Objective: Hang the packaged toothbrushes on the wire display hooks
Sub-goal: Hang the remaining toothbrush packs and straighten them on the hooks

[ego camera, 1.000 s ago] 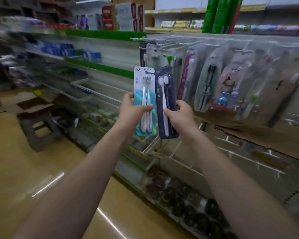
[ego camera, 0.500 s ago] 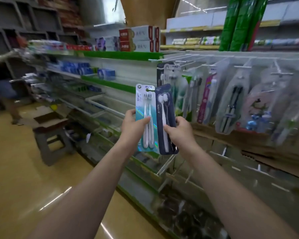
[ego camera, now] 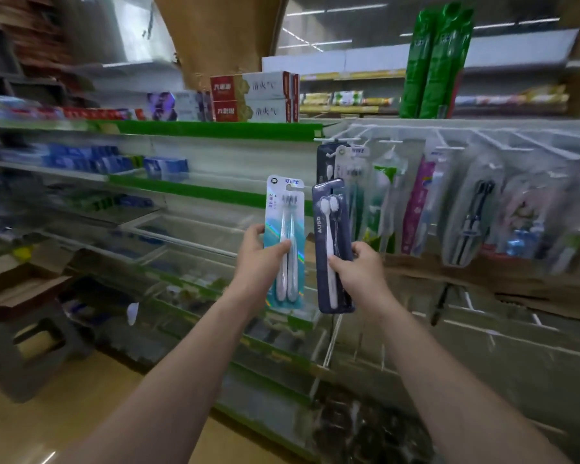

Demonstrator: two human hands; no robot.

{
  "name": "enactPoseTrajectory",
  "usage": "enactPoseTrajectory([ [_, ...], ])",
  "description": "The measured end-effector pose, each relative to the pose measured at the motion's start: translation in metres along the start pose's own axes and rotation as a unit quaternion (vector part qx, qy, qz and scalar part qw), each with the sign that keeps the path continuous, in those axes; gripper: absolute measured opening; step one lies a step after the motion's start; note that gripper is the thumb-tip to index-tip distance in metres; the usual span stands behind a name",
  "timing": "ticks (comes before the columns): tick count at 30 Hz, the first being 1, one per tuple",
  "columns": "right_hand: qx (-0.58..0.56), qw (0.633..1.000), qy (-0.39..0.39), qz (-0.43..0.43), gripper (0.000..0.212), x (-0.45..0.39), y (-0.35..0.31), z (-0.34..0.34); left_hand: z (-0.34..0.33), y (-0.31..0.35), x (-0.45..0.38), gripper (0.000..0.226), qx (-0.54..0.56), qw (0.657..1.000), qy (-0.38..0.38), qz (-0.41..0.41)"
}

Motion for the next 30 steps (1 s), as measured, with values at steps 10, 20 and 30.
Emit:
enactPoseTrajectory([
  [10,0.017,0.997,0.069,-0.005,0.021,0.014,-0.013,-0.020,0.020,-0.001,-0.022,0.034,0.005,0.997,-0.080,0.009],
  [20,0.006,0.996,0.087,-0.005,0.012,-0.021,-0.027,-0.029,0.021,-0.007,-0.047,0.037,0.023,0.996,-0.087,0.007],
  [30,-0.021,0.995,0.092,-0.005,0.008,-0.082,-0.020,-0.037,0.006,-0.014,-0.089,0.036,0.023,0.997,-0.076,0.000],
])
Point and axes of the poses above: each hand's wrist, its own x-axis away from the middle knuckle, its own z-axis out of the back of the hand, y = z × x, the point moved 8 cm from there along -x, towards the middle knuckle, and after that the axes turned 4 degrees about -z, right-handed, at the moved point
